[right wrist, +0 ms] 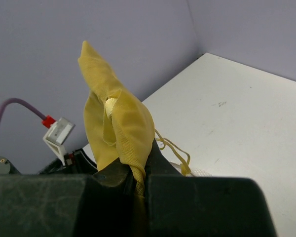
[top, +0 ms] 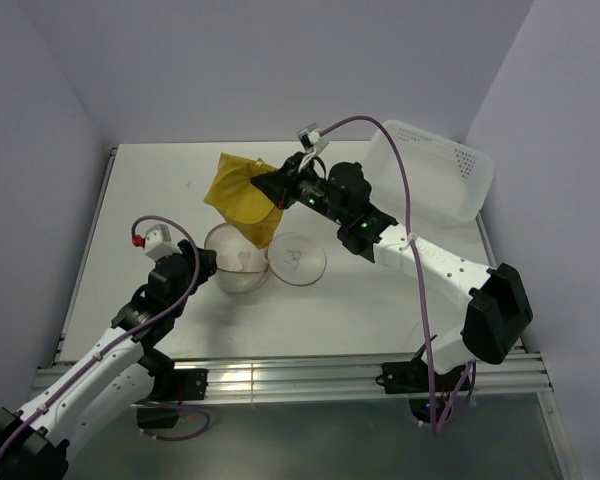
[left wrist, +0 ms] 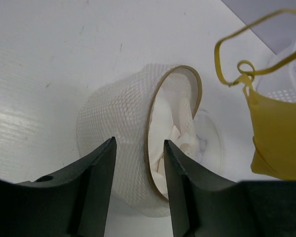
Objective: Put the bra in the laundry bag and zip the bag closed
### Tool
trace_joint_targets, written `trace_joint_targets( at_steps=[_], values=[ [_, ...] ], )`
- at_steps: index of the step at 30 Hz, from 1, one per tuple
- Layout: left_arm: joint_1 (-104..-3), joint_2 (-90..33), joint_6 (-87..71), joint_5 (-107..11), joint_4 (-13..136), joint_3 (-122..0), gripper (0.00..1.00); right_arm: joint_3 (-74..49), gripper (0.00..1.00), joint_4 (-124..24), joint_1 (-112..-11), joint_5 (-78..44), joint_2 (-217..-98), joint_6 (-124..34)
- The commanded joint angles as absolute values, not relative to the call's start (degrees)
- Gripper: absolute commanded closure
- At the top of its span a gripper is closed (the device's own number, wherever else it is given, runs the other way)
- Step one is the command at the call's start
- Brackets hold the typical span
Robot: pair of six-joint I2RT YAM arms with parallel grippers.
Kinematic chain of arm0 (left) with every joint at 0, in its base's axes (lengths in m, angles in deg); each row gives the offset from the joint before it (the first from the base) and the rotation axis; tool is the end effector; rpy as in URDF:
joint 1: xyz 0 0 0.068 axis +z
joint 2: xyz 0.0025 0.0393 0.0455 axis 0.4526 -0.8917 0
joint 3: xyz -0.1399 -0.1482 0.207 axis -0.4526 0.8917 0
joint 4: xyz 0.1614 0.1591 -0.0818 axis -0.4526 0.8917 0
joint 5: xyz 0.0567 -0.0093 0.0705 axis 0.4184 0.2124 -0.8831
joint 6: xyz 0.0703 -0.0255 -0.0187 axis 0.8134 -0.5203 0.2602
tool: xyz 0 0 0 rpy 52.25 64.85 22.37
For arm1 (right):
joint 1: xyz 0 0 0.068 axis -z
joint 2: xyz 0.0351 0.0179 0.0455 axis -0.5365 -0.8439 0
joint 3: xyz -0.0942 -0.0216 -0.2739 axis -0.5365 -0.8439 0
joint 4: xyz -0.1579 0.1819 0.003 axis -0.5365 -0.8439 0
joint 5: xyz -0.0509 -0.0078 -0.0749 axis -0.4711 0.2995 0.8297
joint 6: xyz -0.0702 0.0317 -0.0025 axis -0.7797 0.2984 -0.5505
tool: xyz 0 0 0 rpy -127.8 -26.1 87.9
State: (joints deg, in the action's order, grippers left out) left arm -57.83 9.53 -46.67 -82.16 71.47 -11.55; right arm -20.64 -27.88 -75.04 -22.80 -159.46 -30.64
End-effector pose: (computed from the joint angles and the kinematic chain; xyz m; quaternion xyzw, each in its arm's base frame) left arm 0.1437 -0.0528 0.2365 -0.2580 0.7778 -0.2111 0.5328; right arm 0.2514 0.2516 0.4047 -0.2076 0.6375 0.4552 0.5859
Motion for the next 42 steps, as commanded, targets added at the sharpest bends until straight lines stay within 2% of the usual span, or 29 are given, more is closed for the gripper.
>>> trace_joint_targets(
  at_steps=[1,3,4,6,7,9,13,19,33,42],
  values=[
    [-57.15,9.21,-44.42,-76.79,65.37,-11.14,0.52,-21.12,1.00,-20.05,-74.99,-24.61,-160.20,-29.66],
    [-57.14,9.56,-44.33,-77.06,65.55,-11.14,0.63,-23.93,1.00,-16.19,-74.99,-25.58,-160.90,-28.35],
    [-57.06,9.73,-44.33,-77.23,65.72,-11.22,0.77,-24.90,1.00,-14.52,-74.99,-27.23,-161.08,-27.03],
    [-56.97,9.47,-44.33,-77.58,65.81,-11.31,0.86,-27.71,1.00,-10.12,-75.16,-28.83,-161.69,-25.36],
    [-57.06,9.30,-44.68,-77.76,65.81,-11.31,0.94,-28.50,1.00,-7.93,-75.16,-29.88,-161.87,-24.83],
    [-56.88,9.56,-44.77,-77.15,64.59,-11.14,1.00,-31.05,1.00,-5.99,-75.25,-30.33,-162.48,-23.51],
    [-56.88,13.50,-45.21,-76.35,62.30,-9.47,1.00,-34.40,1.00,-1.86,-75.43,-28.67,-164.32,-23.41],
    [-56.88,12.99,-45.30,-74.86,62.74,-9.99,1.00,-35.63,1.00,1.94,-75.95,-25.32,-169.86,-25.78],
    [-56.97,10.44,-44.77,-72.31,57.03,-11.13,1.00,-36.34,1.00,-8.96,-78.85,-31.30,-173.64,-34.22],
    [-56.88,11.48,-45.04,-72.66,57.90,-11.22,1.00,-35.28,1.00,-17.92,-80.00,-20.06,-174.18,-38.88]
  ],
)
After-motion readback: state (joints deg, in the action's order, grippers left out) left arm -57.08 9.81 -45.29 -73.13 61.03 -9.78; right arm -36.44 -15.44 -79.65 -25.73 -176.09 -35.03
